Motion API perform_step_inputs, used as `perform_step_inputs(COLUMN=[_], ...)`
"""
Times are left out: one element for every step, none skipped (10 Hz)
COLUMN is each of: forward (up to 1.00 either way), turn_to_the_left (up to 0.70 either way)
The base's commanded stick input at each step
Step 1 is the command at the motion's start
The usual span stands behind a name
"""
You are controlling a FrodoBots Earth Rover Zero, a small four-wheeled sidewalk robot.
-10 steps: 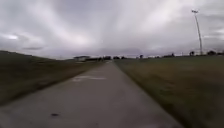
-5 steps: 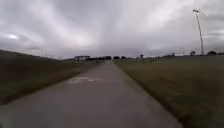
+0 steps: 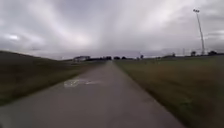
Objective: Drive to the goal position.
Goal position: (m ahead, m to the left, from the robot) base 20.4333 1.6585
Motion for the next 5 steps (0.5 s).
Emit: perform_step_inputs(forward=[0.7, 0.7, 0.7, 0.7, 0.7], turn_to_the_left=[-0.23, -0.07, 0.0, 0.0, 0.0])
